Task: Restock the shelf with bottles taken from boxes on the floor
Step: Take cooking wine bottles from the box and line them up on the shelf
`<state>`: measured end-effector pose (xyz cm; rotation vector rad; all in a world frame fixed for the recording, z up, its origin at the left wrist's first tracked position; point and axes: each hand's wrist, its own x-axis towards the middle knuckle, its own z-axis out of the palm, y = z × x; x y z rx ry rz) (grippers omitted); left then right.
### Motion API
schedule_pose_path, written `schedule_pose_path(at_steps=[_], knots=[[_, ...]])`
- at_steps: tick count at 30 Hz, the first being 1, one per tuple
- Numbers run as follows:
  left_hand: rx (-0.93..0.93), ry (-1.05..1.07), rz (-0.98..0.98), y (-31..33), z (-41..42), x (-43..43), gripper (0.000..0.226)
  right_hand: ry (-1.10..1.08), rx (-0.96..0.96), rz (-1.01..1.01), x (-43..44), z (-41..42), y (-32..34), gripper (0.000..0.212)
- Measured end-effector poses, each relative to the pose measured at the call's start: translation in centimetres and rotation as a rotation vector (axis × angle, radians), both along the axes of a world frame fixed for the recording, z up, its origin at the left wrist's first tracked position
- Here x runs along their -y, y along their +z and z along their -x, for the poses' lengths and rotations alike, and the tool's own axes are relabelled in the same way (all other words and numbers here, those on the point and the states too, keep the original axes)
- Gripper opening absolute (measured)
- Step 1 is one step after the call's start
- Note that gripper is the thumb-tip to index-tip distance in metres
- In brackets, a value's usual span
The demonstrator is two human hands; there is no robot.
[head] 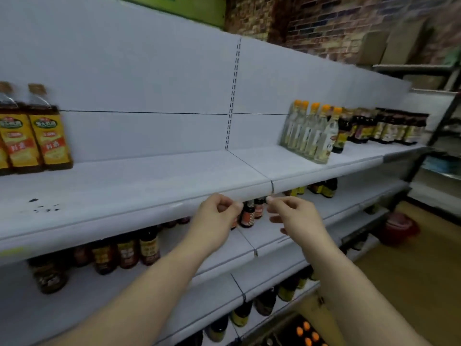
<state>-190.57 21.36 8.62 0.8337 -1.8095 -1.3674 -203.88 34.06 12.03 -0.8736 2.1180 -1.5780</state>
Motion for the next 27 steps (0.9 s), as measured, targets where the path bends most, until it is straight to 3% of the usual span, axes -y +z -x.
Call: schedule_pose_path(at_steps=[5, 14, 27], knots=[[0.039, -0.120, 0.019, -1.6, 5.4, -3.0, 0.023, -0.106, 0.011, -0.039, -4.8, 3.8, -1.1, 0.025], [0.105, -0.355, -0.006, -6.2, 17.0, -5.4, 0.019, -0.343, 0.011, -0.106, -10.4, 11.8, -3.8, 0.022], [0.282, -0.554, -0.059, -15.9, 31.9, -2.2, 0.012, -0.647, 0.192, -0.250, -7.2, 24.1, -13.8, 0.017]])
